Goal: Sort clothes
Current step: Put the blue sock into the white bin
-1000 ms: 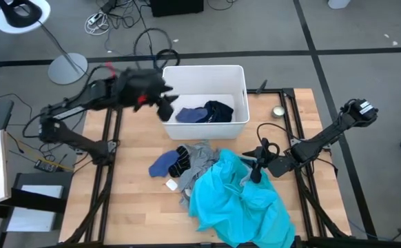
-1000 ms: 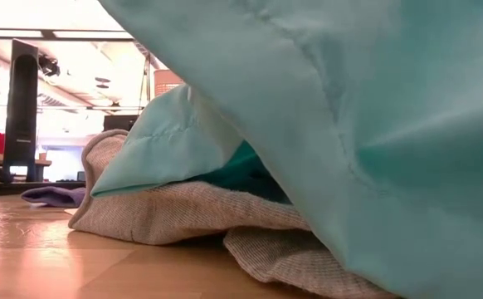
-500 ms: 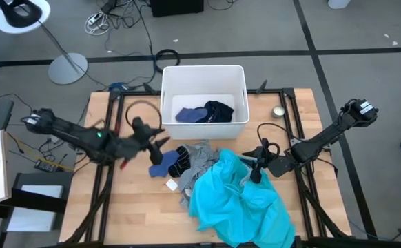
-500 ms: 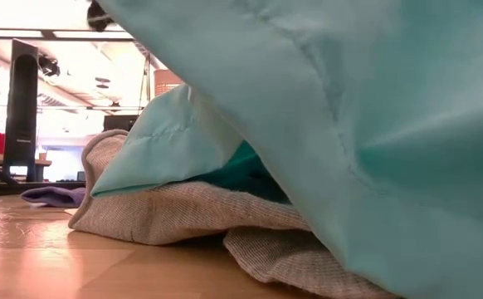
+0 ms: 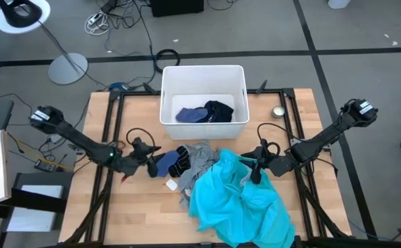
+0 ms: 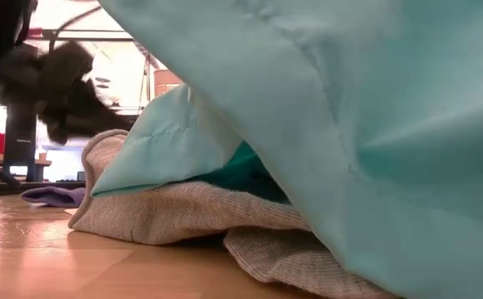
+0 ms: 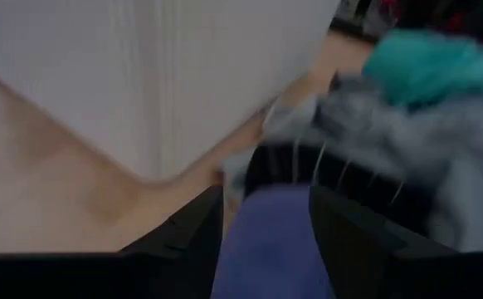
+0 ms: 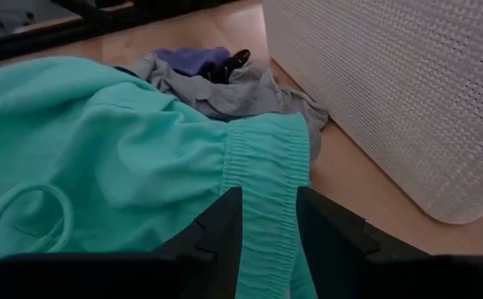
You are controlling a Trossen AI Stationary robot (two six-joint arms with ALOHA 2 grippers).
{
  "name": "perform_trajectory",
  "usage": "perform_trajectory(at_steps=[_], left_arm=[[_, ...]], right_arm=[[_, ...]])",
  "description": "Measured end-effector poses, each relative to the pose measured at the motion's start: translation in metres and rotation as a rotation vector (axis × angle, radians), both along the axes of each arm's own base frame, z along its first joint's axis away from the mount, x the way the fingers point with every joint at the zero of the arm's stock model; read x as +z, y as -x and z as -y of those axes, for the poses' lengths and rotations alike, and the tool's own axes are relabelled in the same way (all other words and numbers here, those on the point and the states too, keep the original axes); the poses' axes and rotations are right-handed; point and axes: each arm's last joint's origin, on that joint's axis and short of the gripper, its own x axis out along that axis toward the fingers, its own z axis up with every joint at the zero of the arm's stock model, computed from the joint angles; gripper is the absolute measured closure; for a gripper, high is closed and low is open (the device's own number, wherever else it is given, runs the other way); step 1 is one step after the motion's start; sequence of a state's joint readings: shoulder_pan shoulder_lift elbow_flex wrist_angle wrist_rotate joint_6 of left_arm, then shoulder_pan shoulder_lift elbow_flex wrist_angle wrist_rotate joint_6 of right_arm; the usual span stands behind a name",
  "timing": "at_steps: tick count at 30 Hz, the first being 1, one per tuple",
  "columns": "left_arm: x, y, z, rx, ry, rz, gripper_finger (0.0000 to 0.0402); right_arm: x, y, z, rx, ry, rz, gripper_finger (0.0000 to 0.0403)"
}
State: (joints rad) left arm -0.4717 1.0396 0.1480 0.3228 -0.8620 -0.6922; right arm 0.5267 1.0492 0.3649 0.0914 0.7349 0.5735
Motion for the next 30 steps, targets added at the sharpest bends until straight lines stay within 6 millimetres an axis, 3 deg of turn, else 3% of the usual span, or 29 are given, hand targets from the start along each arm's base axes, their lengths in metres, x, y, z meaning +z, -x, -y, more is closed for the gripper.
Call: perform_trajectory(at_steps=[6,22,24,28,30], left_arm=[[-0.03,0.017,-0.007,-0.029,0.049,-0.083,0.0216],[-0.053,0.012,-0.001,-0.177,0.014,-0.244,0.0223],[-0.054,0.009,0.0,-0.198,-0.016,-0.263,0.0253],[-0.048,-0.001,0.007,-0.279,-0.071,-0.26,0.0374],[-0.041,-0.009,0.011,-0.305,-0.101,-0.239,0.0388]], right_arm=[[0.0,0.0,0.0,0.0,0.0,0.0,0.0288],[0.0,0.0,0.0,0.0,-0.001,0.002,0.0289],[0.0,0.0,0.0,0.0,-0.002,0.003,0.0289],[0.0,0.0,0.0,0.0,-0.002,0.004,0.0289],[0.0,0.0,0.0,0.001,-0.002,0.004,0.029]])
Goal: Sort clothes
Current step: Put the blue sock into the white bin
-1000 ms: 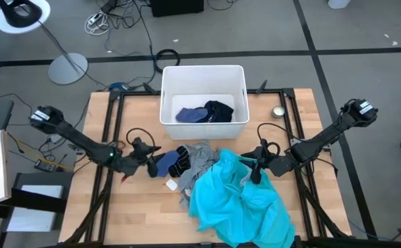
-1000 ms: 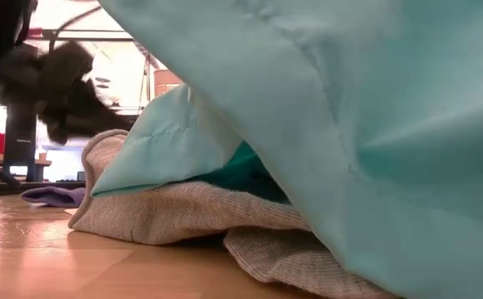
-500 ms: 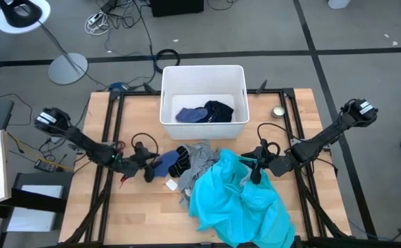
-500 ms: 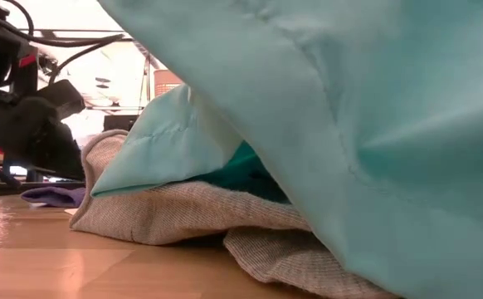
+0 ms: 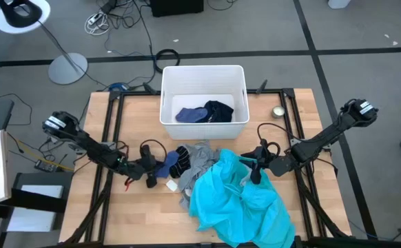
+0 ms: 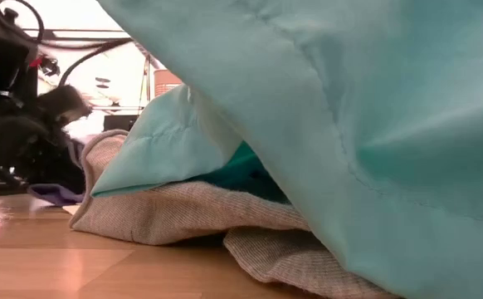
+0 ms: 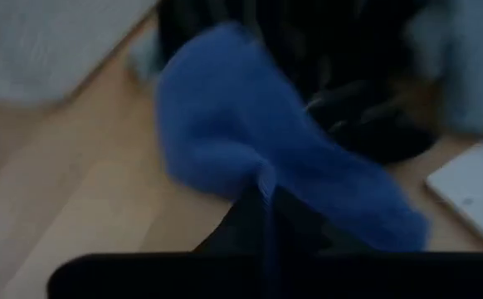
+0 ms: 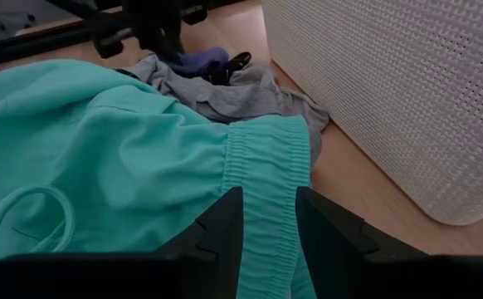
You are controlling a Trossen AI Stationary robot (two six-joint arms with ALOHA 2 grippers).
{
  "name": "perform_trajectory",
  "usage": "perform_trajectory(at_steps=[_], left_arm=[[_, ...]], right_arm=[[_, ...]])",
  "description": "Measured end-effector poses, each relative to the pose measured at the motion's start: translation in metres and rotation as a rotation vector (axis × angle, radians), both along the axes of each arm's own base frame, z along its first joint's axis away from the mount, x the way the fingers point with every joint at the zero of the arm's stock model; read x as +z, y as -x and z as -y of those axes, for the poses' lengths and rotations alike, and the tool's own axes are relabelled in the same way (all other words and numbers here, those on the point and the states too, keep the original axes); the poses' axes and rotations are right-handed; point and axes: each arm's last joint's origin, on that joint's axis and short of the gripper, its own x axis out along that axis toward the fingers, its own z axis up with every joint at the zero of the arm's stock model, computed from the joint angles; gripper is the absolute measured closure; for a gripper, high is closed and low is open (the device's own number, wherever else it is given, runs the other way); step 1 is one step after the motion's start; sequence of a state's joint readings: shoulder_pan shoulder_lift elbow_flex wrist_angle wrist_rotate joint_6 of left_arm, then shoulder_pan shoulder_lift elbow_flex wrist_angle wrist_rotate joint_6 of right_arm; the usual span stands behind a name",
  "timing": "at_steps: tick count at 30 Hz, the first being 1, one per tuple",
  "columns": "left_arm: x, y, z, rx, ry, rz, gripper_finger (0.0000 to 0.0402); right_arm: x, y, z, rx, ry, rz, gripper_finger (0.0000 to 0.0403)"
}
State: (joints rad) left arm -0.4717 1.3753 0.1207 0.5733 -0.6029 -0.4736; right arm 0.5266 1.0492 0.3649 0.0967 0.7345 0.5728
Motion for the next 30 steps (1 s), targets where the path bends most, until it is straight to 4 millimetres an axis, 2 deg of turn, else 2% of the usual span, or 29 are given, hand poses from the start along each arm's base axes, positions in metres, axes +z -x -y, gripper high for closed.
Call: perform_trajectory(at_steps=[4,7,10,14,19,23,26,30], left_arm=[[0.021,-0.022,0.013,-0.067,0.008,0.067,0.0397],[0.046,-0.042,0.023,-0.12,-0.019,0.133,0.0398],[0.078,-0.061,0.029,-0.153,-0.135,0.145,0.0399],[0.138,-0.087,0.023,-0.136,-0.251,0.116,0.04],[0.219,-0.115,-0.01,-0.058,-0.308,0.077,0.0401],[0.271,-0.127,-0.053,-0.002,-0.355,0.117,0.0401],[0.293,-0.131,-0.092,0.039,-0.344,0.153,0.0401],[0.298,-0.134,-0.14,0.128,-0.299,0.157,0.0394]], right_arm=[[0.0,0.0,0.0,0.0,0.0,0.0,0.029],[0.0,0.0,0.0,0.0,0.0,0.0,0.029],[0.0,0.0,0.0,0.0,0.0,0.0,0.029],[0.0,0.0,0.0,0.0,0.0,0.0,0.029],[0.001,0.0,0.0,-0.001,-0.003,0.007,0.029],[0.001,0.0,0.0,-0.002,-0.003,0.006,0.029],[0.001,0.0,0.0,-0.002,-0.002,0.007,0.029],[0.0,0.0,0.0,0.001,0.004,0.004,0.029]])
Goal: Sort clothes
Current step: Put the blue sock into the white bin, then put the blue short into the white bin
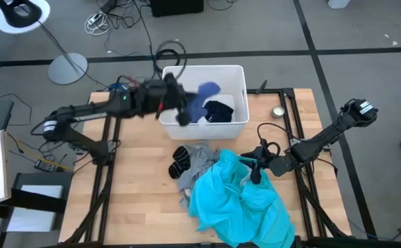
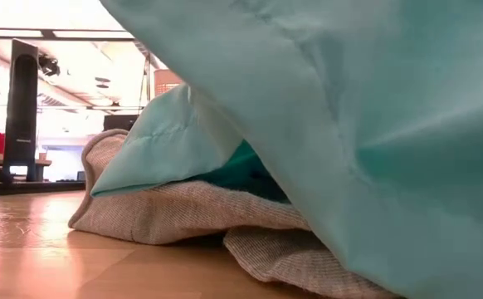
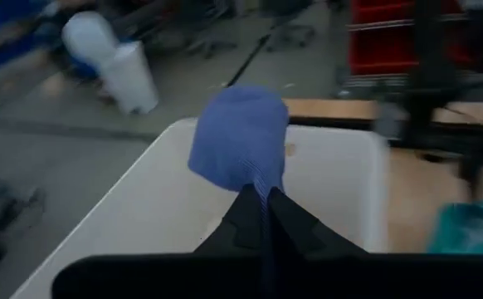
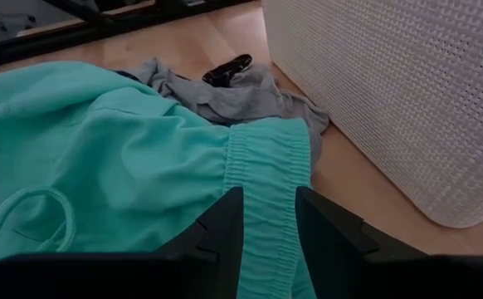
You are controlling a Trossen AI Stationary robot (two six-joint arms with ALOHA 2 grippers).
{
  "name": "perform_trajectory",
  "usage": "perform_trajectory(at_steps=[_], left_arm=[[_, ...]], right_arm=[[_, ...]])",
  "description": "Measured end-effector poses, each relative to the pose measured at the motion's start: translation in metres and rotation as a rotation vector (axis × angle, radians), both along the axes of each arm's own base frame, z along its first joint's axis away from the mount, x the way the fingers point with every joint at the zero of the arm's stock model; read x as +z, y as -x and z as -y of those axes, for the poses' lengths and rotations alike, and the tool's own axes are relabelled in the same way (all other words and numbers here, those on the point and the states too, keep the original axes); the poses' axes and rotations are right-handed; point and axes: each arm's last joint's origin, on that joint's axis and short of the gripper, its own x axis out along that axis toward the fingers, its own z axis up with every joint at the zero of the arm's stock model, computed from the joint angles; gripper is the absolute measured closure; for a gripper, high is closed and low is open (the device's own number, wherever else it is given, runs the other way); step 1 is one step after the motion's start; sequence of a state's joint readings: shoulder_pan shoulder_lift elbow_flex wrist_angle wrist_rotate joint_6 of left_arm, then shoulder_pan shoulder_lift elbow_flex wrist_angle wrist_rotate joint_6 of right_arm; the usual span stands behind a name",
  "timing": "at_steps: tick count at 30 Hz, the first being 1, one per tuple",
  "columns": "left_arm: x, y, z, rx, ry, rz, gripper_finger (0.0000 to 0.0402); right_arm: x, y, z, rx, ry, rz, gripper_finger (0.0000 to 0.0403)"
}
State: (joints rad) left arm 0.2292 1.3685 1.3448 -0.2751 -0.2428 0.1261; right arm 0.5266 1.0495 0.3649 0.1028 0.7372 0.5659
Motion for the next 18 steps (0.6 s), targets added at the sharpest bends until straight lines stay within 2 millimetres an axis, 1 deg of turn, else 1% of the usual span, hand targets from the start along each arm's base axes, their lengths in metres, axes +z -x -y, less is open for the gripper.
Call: perform_trajectory(at_steps=[2,4,7,9,13,16,18], left_arm=[[-0.004,0.0,-0.019,0.066,0.022,-0.003,0.0383],[-0.01,0.001,-0.034,0.118,0.031,-0.032,0.0369],[-0.02,0.004,-0.051,0.218,0.037,-0.099,0.0341],[-0.026,0.004,-0.057,0.24,0.059,-0.127,0.0319],[-0.03,0.003,-0.057,0.237,0.078,-0.153,0.0279],[-0.028,0.002,-0.049,0.222,0.1,-0.134,0.0265],[-0.023,0.002,-0.039,0.185,0.089,-0.122,0.0263]], right_arm=[[0.0,0.0,0.0,0.0,0.0,0.001,0.029],[0.0,0.0,0.0,0.0,0.001,0.0,0.029],[0.0,0.0,0.0,0.001,0.004,-0.002,0.029],[0.0,0.0,0.0,0.003,0.011,-0.004,0.029],[0.0,0.0,0.0,0.002,0.012,-0.003,0.029],[0.0,0.0,0.0,0.002,0.011,-0.001,0.029],[0.001,-0.001,0.0,0.001,0.001,0.013,0.029]])
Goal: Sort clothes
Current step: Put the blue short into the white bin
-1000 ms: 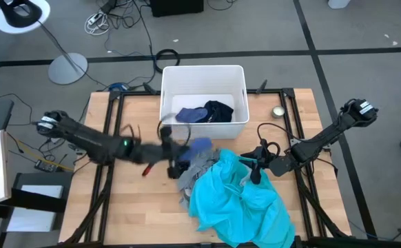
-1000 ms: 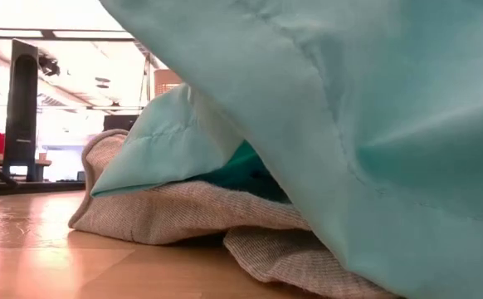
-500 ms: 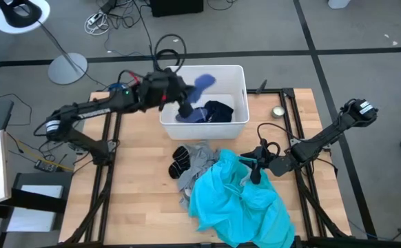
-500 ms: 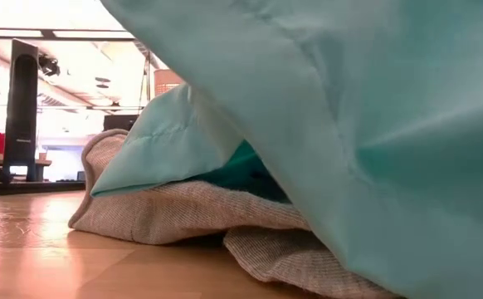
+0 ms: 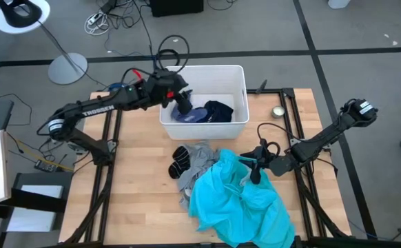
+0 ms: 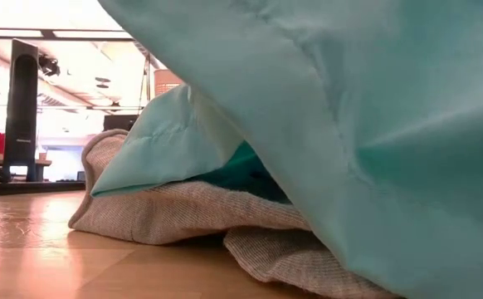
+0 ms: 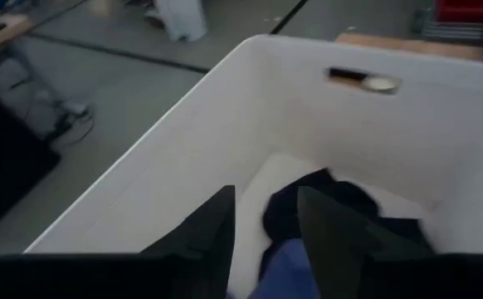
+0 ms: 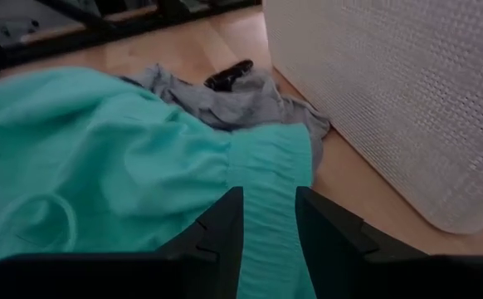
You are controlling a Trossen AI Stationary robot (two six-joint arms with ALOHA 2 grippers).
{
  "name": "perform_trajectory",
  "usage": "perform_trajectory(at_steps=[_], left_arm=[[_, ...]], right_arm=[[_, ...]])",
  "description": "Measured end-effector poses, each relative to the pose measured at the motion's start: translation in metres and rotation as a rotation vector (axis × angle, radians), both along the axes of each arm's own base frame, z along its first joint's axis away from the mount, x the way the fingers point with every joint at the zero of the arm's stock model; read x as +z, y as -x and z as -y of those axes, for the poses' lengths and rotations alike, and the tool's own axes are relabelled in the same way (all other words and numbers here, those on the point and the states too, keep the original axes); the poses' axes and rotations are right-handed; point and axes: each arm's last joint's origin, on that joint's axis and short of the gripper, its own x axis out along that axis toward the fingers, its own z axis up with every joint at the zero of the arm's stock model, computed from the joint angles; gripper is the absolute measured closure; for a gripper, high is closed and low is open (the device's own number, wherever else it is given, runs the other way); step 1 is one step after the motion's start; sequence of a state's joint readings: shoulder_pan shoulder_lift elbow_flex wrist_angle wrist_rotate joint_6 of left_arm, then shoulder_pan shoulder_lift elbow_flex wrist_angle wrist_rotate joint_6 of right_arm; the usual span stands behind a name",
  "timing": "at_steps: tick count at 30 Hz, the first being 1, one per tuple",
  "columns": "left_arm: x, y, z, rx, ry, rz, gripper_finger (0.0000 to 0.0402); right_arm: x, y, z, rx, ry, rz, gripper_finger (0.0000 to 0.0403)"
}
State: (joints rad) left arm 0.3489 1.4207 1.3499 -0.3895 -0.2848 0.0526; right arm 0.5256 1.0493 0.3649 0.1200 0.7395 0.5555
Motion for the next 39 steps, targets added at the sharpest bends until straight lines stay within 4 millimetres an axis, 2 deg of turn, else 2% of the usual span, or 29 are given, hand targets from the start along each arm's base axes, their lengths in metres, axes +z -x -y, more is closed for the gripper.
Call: perform_trajectory(at_steps=[6,10,15,21,26,30,33,35,37,39], left_arm=[[0.014,0.011,0.044,-0.124,-0.023,-0.019,0.0265],[0.011,0.029,0.07,-0.171,0.01,0.019,0.0266],[-0.018,0.055,0.099,-0.197,0.094,0.076,0.0266],[-0.064,0.08,0.125,-0.179,0.19,0.12,0.0266],[-0.099,0.091,0.139,-0.138,0.281,0.12,0.0266],[-0.121,0.093,0.147,-0.131,0.321,0.134,0.0266],[-0.134,0.094,0.15,-0.134,0.333,0.158,0.0266],[-0.138,0.095,0.152,-0.141,0.347,0.184,0.0266],[-0.143,0.096,0.153,-0.144,0.357,0.204,0.0266],[-0.147,0.097,0.154,-0.146,0.366,0.2,0.0266]], right_arm=[[0.005,-0.003,-0.002,0.027,-0.019,0.043,0.029],[0.002,-0.004,-0.003,0.054,-0.027,0.023,0.0284],[-0.012,-0.009,0.001,0.002,-0.049,-0.043,0.0249],[-0.029,-0.024,0.001,0.009,-0.047,-0.083,0.0175],[-0.04,-0.041,0.007,0.007,-0.006,-0.055,0.0117],[-0.054,-0.055,0.015,0.016,-0.049,-0.062,0.0091],[-0.064,-0.069,0.016,0.037,-0.042,-0.113,0.0101],[-0.065,-0.08,0.013,0.067,-0.01,-0.131,0.0133],[-0.062,-0.091,0.01,0.098,0.033,-0.131,0.0188],[-0.053,-0.103,0.004,0.132,0.071,-0.105,0.0265]])
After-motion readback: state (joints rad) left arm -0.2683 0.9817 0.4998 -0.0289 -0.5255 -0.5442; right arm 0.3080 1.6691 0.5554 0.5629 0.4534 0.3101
